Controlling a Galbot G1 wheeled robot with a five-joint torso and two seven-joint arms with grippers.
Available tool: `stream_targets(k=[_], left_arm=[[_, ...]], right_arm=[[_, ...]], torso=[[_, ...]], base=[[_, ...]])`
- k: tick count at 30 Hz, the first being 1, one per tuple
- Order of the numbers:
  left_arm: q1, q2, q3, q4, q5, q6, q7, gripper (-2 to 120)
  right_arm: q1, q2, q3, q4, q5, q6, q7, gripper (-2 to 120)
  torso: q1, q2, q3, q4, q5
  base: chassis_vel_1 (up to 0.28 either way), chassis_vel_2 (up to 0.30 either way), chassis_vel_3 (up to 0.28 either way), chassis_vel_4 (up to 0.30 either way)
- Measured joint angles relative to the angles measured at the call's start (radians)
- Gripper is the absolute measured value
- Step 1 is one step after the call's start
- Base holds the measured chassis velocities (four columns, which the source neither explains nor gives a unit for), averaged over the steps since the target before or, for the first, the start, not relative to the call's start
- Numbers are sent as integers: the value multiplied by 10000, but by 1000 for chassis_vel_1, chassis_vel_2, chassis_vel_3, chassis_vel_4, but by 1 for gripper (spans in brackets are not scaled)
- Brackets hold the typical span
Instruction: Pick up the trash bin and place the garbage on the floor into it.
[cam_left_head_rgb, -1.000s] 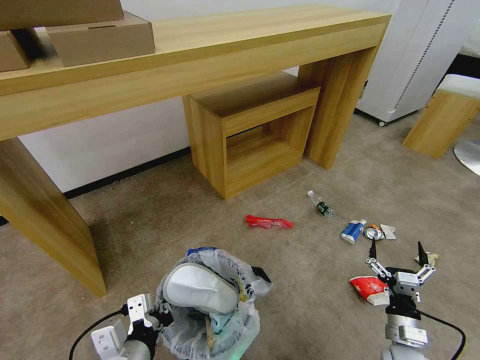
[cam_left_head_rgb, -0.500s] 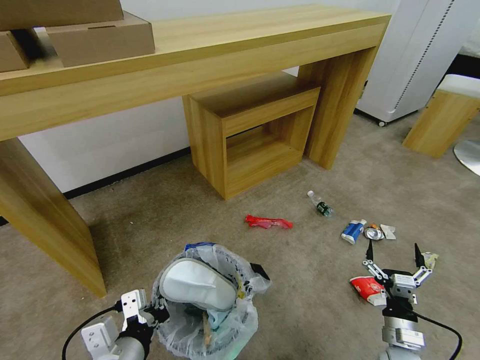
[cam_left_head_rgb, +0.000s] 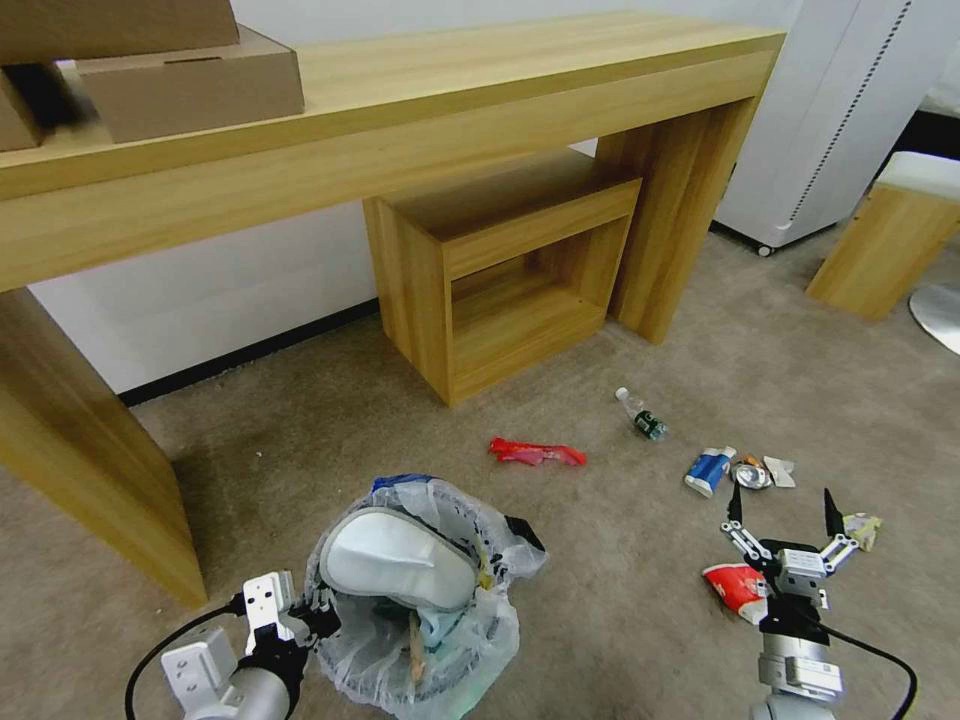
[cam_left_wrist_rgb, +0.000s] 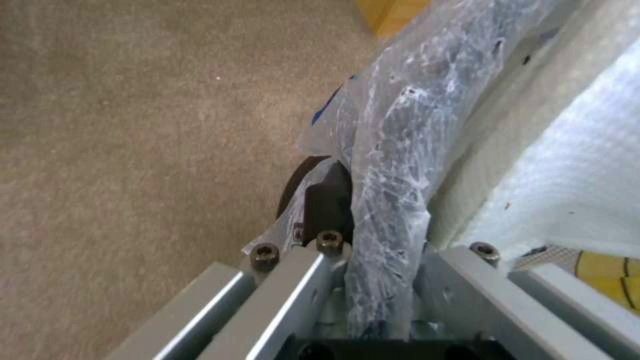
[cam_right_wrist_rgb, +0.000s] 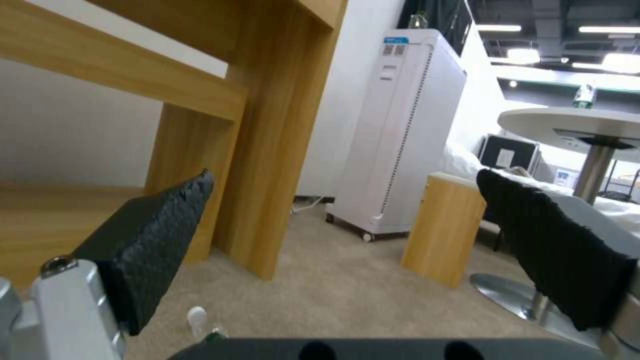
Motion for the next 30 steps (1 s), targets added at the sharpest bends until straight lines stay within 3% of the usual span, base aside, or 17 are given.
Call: stream_targets(k=[13, 19, 23, 27, 28, 29, 30], left_arm=[[-94, -132, 359, 324, 185, -131, 35, 0], [-101, -183, 531, 433, 352, -163, 102, 0], [-68, -217, 621, 476, 600, -161, 200, 0], [19, -216, 760, 513, 888, -162, 370, 0], [19, -216, 760, 513, 888, -162, 370, 0], [35, -191, 768, 496, 883, -120, 394, 0], [51, -135, 773, 431, 802, -60, 405, 0]], right_arm=[[189, -164, 88, -113, -411, -303, 453, 100], [296, -388, 240, -83, -1085, -870, 1349, 100], [225, -910, 294, 144, -1353, -1693, 2119, 100], [-255, -2397, 232, 643, -817, -3393, 2978, 100], [-255, -2397, 232, 643, -817, -3393, 2978, 100], [-351, -2779, 229, 656, -510, -3684, 3046, 100], [-568, -3688, 237, 562, 28, -4086, 3127, 100]], torso=[[-1, 0, 1, 0, 0], [-2, 0, 0, 0, 1], [-2, 0, 0, 0, 2], [-2, 0, 0, -1, 1], [-2, 0, 0, -1, 1], [-2, 0, -1, 0, 5], [-2, 0, 0, -1, 7]], base=[[-108, 108, 112, -102], [-16, 11, 16, -20], [0, 0, 0, 0], [0, 0, 0, 0], [0, 0, 0, 0], [0, 0, 0, 0], [0, 0, 0, 0]])
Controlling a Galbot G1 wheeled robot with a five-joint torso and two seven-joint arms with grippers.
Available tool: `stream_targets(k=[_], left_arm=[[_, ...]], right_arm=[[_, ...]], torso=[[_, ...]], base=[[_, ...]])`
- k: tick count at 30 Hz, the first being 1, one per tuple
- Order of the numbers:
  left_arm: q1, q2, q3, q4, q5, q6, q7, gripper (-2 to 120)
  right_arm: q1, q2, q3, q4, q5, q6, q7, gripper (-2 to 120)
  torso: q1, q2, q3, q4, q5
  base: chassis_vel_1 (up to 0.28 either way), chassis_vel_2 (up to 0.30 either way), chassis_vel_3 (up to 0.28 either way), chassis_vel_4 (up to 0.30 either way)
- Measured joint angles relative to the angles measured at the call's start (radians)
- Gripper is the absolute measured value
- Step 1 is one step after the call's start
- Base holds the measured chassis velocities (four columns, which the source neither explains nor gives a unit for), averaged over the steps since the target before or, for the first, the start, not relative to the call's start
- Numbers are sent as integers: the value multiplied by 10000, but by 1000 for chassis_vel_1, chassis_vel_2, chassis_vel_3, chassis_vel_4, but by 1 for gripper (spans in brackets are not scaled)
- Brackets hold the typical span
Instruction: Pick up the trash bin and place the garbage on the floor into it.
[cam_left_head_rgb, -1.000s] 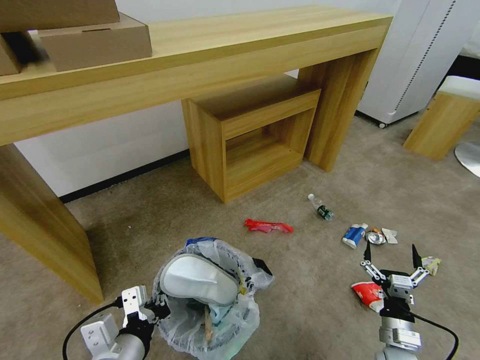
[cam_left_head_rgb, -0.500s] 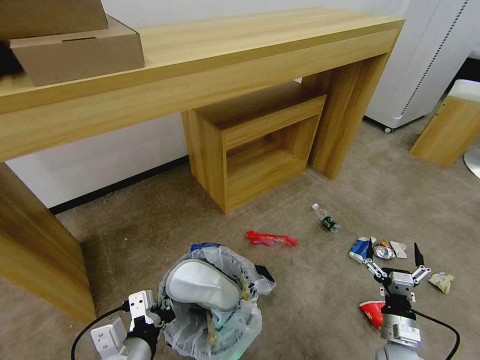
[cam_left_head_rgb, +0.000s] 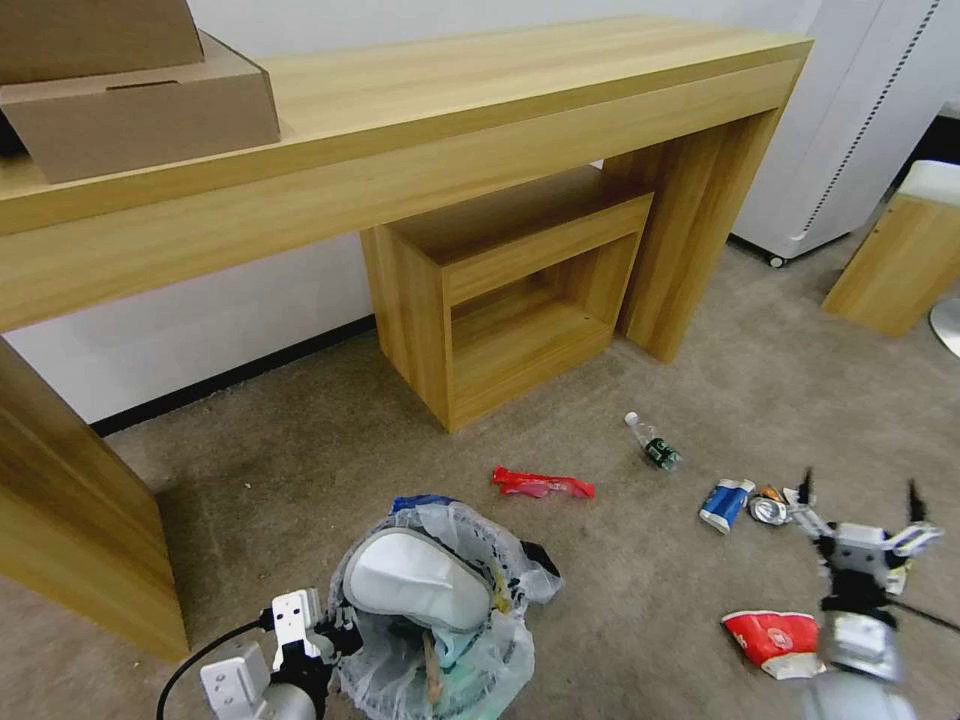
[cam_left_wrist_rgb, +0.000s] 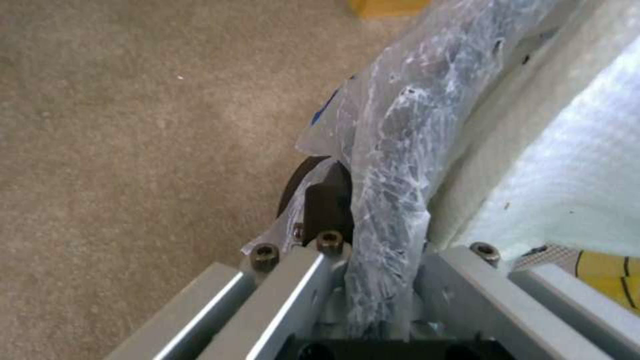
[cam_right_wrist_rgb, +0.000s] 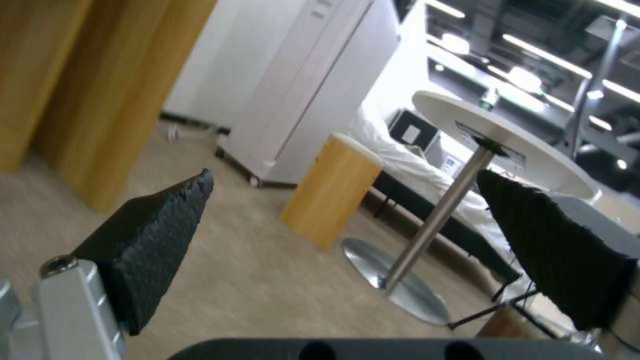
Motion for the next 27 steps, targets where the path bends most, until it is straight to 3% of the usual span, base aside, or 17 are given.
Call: stream_targets(k=[1, 2, 4, 5, 8, 17, 23, 25, 27], left_arm=[[2, 46, -17, -54, -92, 38, 1, 0], [2, 46, -17, -54, -92, 38, 1, 0], [-5, 197, -117, -234, -453, 97, -85, 0], [-18, 289, -208, -309, -622, 114, -134, 0], [-39, 497, -435, -441, -922, 130, -278, 0], [-152, 1256, -1173, -854, -2531, 260, -956, 0], [-320, 1816, -1537, -1030, -4294, 315, -1861, 0], [-333, 1830, -1537, -1031, -4346, 315, -1889, 0], [-491, 1868, -1523, -1033, -4844, 300, -2197, 0]], right_arm=[[-128, -582, 41, -114, 234, -122, 13, 100], [-128, -582, 41, -114, 234, -122, 13, 100], [-735, -2216, 275, -441, 985, -402, -112, 100], [-989, -2644, 362, -610, 1172, -472, -248, 100], [-1431, -3299, 495, -1074, 1295, -410, -729, 100], [-1863, -3831, -138, -1869, 1612, 111, -2461, 100], [-1558, -4515, -763, -3101, 1174, 2169, -5568, 100], [-1525, -4542, -802, -3165, 1133, 2258, -5670, 100], [-1217, -4694, -1286, -3693, 762, 3111, -6488, 100]], torso=[[0, 0, 0, 1, 0], [0, 0, 0, 1, 0], [0, 1, 1, 3, -14], [0, 0, 0, 2, -12], [1, 1, 0, -1, -3], [0, 0, 0, 0, -5], [0, 1, 1, 2, -8], [0, 0, 0, 2, -9], [0, 0, 1, 2, -8]], base=[[0, 0, 0, 0], [0, 0, 0, 0], [0, 0, 0, 0], [0, 0, 0, 0], [0, 0, 0, 0], [0, 0, 0, 0], [0, 0, 0, 0], [0, 0, 0, 0], [0, 0, 0, 0]])
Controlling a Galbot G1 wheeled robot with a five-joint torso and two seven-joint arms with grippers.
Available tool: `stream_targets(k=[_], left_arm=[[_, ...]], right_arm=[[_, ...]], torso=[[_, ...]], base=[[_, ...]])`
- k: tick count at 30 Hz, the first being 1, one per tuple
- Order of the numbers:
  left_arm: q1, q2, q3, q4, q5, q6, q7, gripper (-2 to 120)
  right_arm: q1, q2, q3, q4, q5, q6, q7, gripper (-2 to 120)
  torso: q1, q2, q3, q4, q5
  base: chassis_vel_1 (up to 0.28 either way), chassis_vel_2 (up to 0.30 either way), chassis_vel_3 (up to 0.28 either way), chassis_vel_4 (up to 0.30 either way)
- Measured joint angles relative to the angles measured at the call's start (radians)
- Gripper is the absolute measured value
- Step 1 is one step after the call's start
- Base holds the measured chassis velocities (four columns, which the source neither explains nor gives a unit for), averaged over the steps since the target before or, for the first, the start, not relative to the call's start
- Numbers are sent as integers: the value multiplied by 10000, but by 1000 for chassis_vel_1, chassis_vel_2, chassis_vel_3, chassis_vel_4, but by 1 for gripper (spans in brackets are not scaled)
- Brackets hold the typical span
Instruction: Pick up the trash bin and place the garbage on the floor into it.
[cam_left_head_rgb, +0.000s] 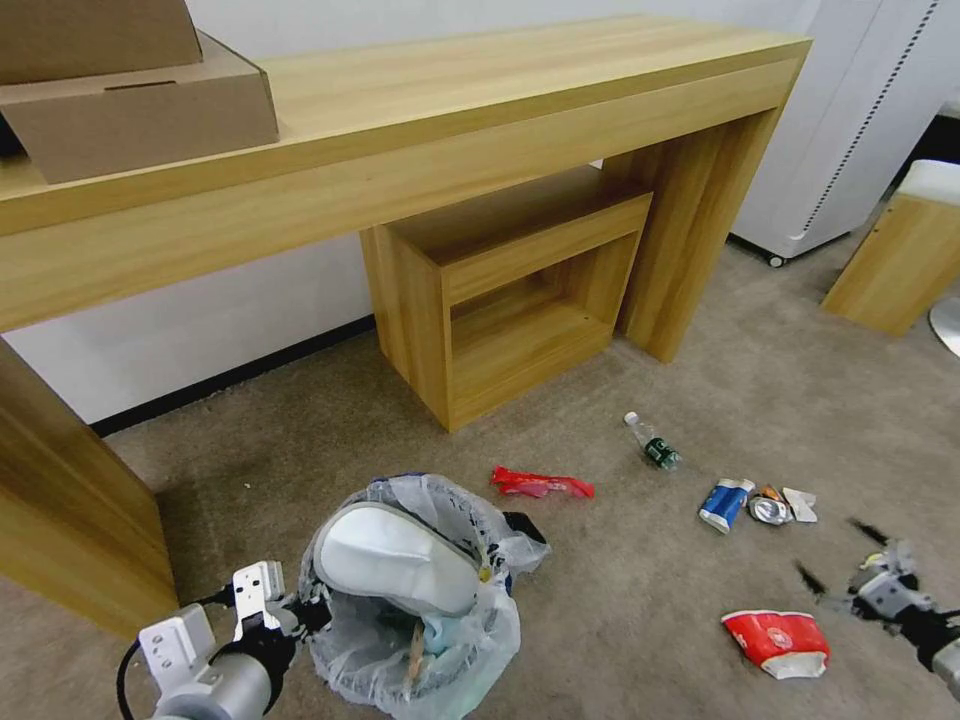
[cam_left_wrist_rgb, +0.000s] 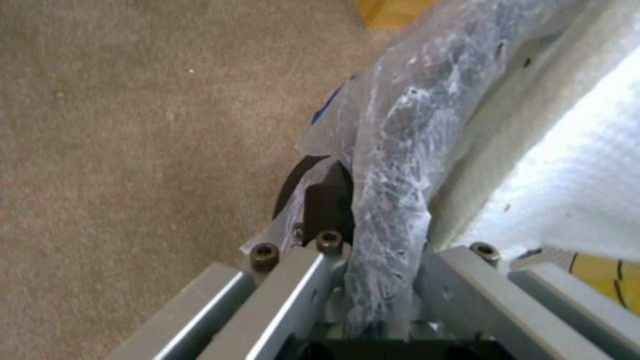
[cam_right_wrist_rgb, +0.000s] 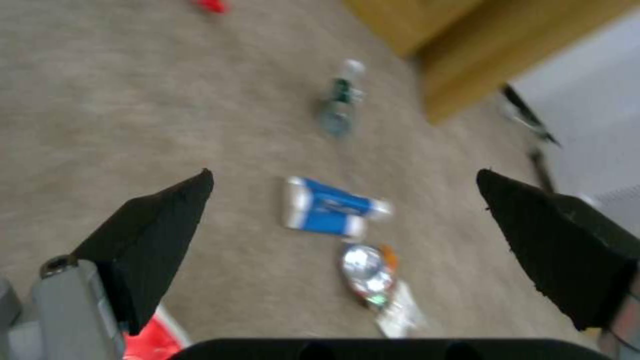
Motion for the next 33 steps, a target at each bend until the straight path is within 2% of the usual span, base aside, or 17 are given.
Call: stream_targets(k=[5, 8, 10, 11, 14, 22, 33], left_arm=[[-79, -10, 1, 0, -178, -17, -157, 0], [-74, -10, -18, 0, -204, -21, -189, 0], [-7, 6, -142, 0, -337, -23, -323, 0], [-7, 6, -142, 0, -337, -23, -323, 0], [-3, 61, -309, 0, -571, -131, -496, 0], [20, 61, -514, 0, -1153, -319, -930, 0], [129, 31, -482, 4, -1072, -367, -962, 0]], right_arm=[[299, 12, -649, -385, -240, 616, -558, 100], [403, 16, -839, -505, -347, 641, -631, 100], [746, -22, -1478, -899, -573, 622, -795, 100], [746, -22, -1478, -899, -573, 622, -795, 100], [1158, -60, -2213, -1391, -1187, 344, -442, 100], [1525, -24, -2889, -2650, -1573, 161, 59, 100], [2483, 289, -3498, -3786, -1869, 35, 663, 100]], torso=[[0, 0, 0, -2, 1], [0, 0, 0, -1, 2], [0, 0, -1, 0, 0], [0, 0, -1, 0, 0], [0, 0, 0, -1, 3], [0, 0, 0, -2, -1], [0, 1, 0, 0, 1]], base=[[0, 0, 0, 0], [0, 0, 0, 0], [0, 0, 0, 0], [0, 0, 0, 0], [0, 0, 0, 0], [0, 0, 0, 0], [0, 0, 0, 0]])
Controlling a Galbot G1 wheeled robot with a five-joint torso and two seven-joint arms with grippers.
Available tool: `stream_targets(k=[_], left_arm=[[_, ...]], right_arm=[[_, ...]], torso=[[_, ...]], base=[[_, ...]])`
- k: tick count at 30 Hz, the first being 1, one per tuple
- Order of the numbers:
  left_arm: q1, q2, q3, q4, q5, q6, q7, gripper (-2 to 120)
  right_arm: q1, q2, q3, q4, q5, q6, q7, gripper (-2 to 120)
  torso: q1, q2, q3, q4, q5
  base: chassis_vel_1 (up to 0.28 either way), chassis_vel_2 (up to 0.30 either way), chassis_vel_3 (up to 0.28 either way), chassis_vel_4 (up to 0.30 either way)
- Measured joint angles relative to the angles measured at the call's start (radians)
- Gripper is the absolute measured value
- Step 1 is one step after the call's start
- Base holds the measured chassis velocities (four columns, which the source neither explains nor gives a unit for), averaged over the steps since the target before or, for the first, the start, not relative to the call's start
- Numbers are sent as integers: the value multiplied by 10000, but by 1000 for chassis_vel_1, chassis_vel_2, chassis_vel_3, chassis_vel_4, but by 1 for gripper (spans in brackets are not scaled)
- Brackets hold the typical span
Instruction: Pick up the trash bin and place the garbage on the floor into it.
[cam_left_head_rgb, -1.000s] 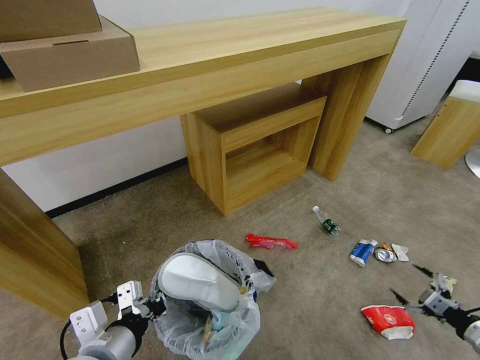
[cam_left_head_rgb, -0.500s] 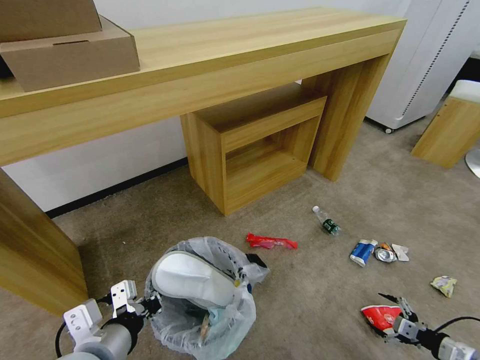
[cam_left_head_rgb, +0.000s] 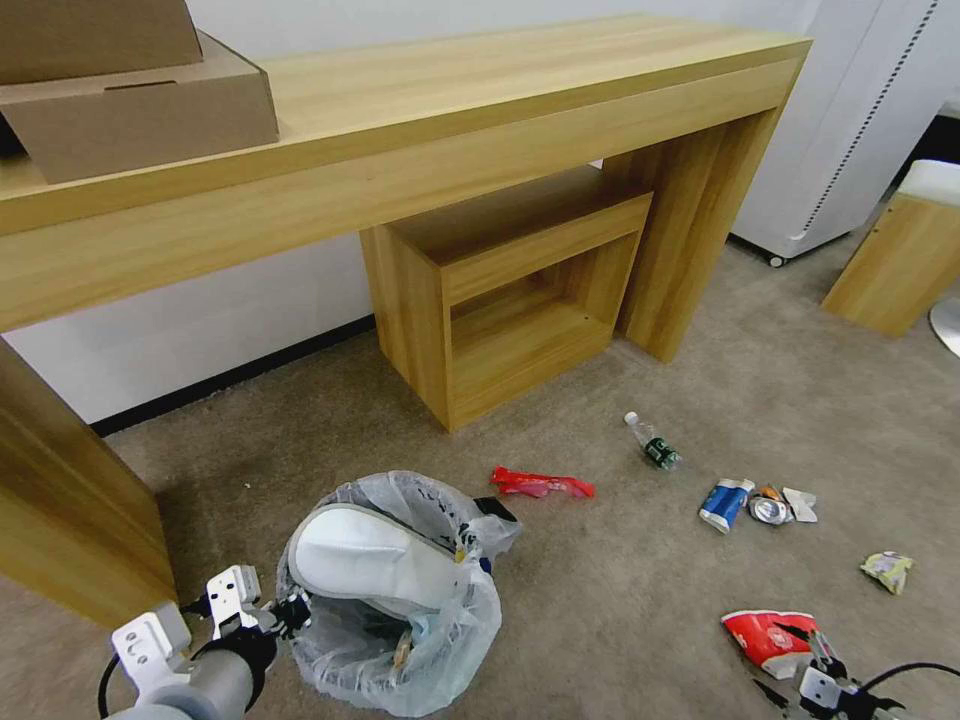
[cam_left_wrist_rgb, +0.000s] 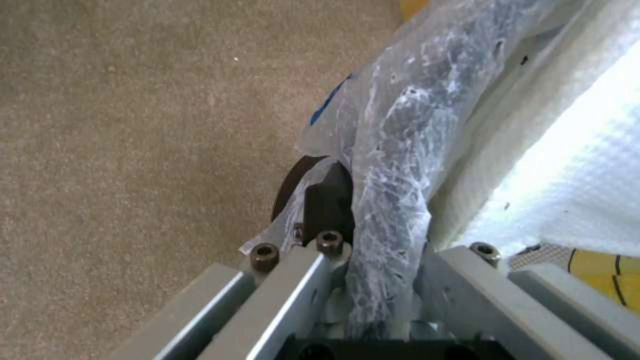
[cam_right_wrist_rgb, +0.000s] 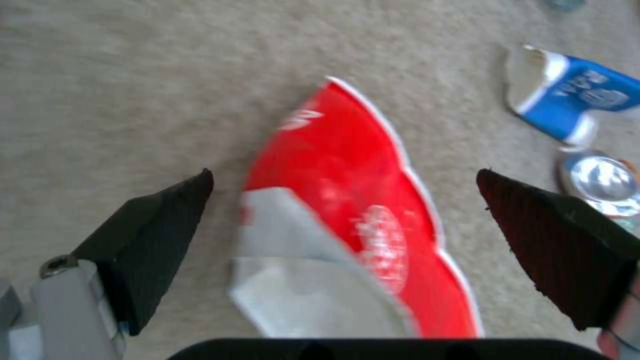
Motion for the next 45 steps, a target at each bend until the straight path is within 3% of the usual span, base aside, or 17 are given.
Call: stream_targets(k=[15, 28, 45], left_arm=[[59, -102, 311, 11, 429, 23, 151, 0], [97, -111, 527, 12, 833, 51, 269, 0], [336, -303, 866, 12, 1592, 72, 534, 0]], right_arm=[[48, 98, 240, -411, 324, -192, 447, 100], [-828, 466, 965, -252, 279, -152, 532, 100], [-15, 665, 750, -1109, 292, 188, 534, 100]], torso=[[0, 0, 0, -1, 0], [0, 0, -1, -3, 0], [0, 0, 0, -1, -1]], base=[[0, 0, 0, 0], [0, 0, 0, 0], [0, 0, 0, 0]])
